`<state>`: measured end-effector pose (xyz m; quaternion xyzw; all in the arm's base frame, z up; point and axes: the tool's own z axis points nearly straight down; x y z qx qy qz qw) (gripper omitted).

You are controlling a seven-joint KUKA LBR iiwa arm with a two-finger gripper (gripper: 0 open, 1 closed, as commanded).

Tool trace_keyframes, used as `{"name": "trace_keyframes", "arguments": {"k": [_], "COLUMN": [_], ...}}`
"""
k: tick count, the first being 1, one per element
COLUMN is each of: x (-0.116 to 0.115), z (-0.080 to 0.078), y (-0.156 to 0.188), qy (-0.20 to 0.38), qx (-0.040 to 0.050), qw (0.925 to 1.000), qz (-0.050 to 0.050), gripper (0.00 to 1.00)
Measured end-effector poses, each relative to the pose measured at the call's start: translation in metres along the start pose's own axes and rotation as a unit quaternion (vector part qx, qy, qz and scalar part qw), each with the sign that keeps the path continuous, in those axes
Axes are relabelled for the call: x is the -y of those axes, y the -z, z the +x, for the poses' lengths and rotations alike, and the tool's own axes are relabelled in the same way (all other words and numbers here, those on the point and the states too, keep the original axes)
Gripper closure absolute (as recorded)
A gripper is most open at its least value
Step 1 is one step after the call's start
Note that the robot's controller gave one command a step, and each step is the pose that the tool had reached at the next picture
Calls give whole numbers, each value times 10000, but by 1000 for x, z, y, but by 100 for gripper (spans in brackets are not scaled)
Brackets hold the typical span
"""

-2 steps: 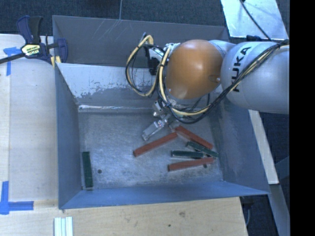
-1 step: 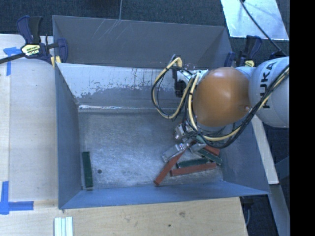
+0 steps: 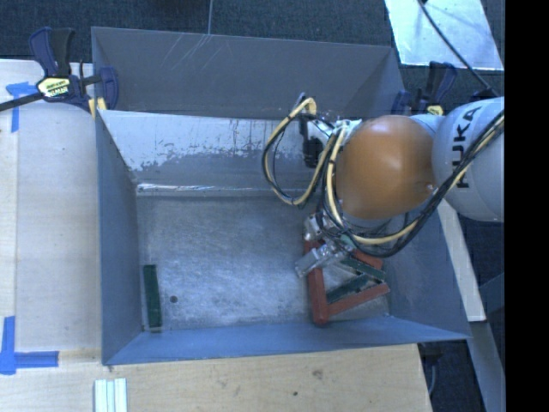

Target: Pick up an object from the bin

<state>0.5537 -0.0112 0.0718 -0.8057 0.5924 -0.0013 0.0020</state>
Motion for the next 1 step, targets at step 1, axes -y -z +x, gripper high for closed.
{"name": "trace_keyframes", "arguments": {"k": [1], "x": [9], "z": [9], "y": [154], "qy": [112], "qx": [-12], "qw": [9999], "qz": [22], "gripper": [100]}}
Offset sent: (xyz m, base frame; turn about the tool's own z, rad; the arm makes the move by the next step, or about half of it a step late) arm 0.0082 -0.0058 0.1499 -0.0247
